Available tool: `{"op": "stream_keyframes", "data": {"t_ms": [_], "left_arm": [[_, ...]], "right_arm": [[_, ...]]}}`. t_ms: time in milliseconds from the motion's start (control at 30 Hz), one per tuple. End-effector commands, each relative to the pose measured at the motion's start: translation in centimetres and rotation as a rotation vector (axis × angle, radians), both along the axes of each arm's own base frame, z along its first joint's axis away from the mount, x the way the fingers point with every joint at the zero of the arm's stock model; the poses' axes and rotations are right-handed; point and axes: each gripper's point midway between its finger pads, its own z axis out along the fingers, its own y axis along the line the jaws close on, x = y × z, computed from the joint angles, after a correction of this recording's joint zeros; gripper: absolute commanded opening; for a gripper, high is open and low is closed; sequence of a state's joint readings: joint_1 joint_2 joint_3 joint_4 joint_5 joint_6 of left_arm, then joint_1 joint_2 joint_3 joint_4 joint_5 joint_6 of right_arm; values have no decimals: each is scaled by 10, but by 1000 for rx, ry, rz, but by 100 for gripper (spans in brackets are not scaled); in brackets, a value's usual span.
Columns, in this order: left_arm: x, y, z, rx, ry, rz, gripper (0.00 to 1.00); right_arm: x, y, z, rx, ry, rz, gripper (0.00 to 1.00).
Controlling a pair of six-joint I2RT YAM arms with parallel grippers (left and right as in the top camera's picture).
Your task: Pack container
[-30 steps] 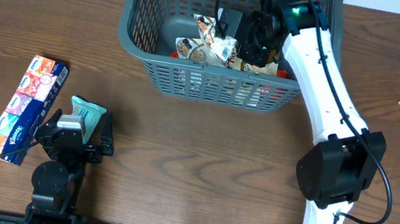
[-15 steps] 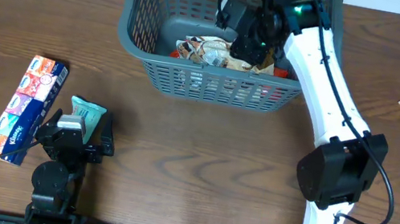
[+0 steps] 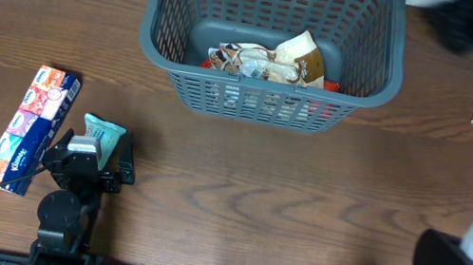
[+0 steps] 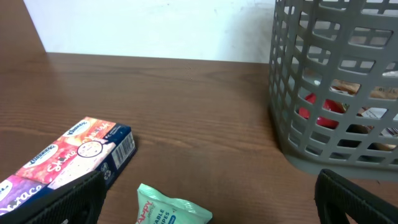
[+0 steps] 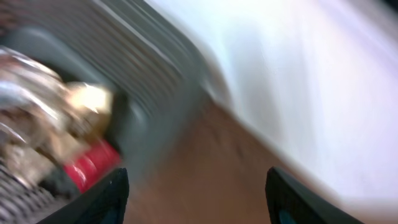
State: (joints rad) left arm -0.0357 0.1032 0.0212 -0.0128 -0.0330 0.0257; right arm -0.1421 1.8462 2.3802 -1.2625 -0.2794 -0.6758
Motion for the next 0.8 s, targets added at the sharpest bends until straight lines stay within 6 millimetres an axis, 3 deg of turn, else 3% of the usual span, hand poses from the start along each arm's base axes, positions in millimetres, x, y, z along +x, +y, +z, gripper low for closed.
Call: {"op": "stream_keyframes", "data": {"t_ms": [0,167,233,300,367,600,767], "left_arm": [[-1,-1,-10,-4,26,-2,99],[-1,-1,-10,-4,26,-2,99],[-1,-1,-10,-4,25,-2,99],[-1,-1,-10,-4,25,-2,99],[-1,-1,-10,-4,25,-2,99],[-1,-1,-10,-4,25,-2,99],[-1,-1,-10,-4,25,-2,99]], "right_arm": [[-8,-70,-26,105,103,-222,63],[-53,-175,-51,163,203,-521,64],[-70,-205,-61,162,236,-608,67],[-85,-230,-69,195,257,-688,77],[-94,-246,-74,218,263,-745,99],[-111,-287,-85,242,238,-846,99],[-106,-305,-94,197,223,-835,99]]}}
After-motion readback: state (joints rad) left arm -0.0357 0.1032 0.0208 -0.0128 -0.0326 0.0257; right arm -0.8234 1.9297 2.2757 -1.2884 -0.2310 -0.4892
